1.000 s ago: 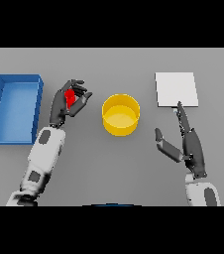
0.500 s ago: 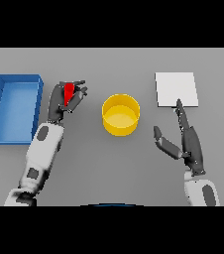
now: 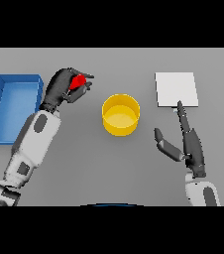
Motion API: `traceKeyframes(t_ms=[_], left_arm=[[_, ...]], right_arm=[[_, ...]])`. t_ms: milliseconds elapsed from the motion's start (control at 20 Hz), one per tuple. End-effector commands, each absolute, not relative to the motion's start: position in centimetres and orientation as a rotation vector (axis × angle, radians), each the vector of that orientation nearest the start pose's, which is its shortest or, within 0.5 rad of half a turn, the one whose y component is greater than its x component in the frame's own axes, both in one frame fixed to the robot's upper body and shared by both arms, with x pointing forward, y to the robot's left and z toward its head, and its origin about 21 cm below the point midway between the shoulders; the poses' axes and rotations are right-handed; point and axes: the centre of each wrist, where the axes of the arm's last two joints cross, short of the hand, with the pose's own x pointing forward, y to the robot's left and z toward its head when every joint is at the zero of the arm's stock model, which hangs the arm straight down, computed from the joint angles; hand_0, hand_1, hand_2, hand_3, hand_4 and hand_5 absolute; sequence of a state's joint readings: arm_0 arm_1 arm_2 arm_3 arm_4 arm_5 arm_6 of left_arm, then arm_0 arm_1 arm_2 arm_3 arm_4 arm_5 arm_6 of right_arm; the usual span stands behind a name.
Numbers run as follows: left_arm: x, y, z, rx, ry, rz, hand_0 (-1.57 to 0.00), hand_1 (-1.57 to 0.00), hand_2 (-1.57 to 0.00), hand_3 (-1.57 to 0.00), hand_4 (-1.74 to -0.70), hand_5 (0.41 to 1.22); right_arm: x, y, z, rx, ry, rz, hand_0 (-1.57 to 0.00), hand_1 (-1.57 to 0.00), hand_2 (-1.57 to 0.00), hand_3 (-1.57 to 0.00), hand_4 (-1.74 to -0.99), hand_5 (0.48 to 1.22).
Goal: Pick up the red beaker and tilt it to pour out 1 green nut into yellow bowl. Pick up the yellow bowl and place it on the metallic measuring scale.
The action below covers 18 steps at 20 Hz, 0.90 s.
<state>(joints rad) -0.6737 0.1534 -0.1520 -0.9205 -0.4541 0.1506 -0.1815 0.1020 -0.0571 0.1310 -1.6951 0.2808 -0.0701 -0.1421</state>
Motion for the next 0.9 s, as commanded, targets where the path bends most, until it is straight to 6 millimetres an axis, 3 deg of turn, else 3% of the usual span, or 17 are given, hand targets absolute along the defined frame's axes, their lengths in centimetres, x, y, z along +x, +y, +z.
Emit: traceKeyframes(t_ms=[0,150,250,350,600,800,850], left_arm=[[39.3,17.0,4.3,0.424,-1.754,-0.811,-1.56,-1.56,-1.56,-1.55,-1.74,1.127],[38.7,16.4,4.9,0.435,-1.741,-0.877,-1.56,-1.56,-1.56,-1.55,-1.74,1.136],[38.8,15.7,5.9,0.497,-1.711,-1.015,-1.56,-1.56,-1.56,-1.56,-1.74,1.149],[39.3,14.5,7.6,0.590,-1.681,-1.200,-1.57,-1.57,-1.57,-1.56,-1.74,1.153],[40.4,11.7,9.5,0.749,-1.545,-1.651,-1.57,-1.57,-1.57,-1.57,-1.74,1.199],[40.8,9.3,10.6,0.851,-1.385,-1.940,-1.57,-1.57,-1.57,-1.57,-1.58,1.212],[40.9,8.8,10.7,0.872,-1.341,-1.994,-1.57,-1.57,-1.57,-1.57,-1.61,1.214]], right_arm=[[22.4,-21.9,1.1,-0.227,-1.747,0.296,0.00,0.00,0.00,0.00,-1.092,0.667],[22.2,-21.8,1.0,-0.228,-1.732,0.307,0.00,0.00,0.00,0.00,-1.092,0.664],[22.2,-21.6,0.7,-0.213,-1.728,0.305,0.00,0.00,0.00,0.00,-1.096,0.670],[22.2,-21.7,0.7,-0.202,-1.748,0.311,0.00,0.00,0.00,0.00,-1.069,0.685],[22.1,-21.6,1.0,-0.222,-1.740,0.310,0.00,0.00,0.00,0.00,-1.068,0.689],[22.0,-21.3,0.6,-0.192,-1.756,0.302,0.00,0.00,0.00,0.00,-1.063,0.681],[22.1,-21.1,0.6,-0.188,-1.732,0.295,0.00,0.00,0.00,0.00,-1.060,0.675]])
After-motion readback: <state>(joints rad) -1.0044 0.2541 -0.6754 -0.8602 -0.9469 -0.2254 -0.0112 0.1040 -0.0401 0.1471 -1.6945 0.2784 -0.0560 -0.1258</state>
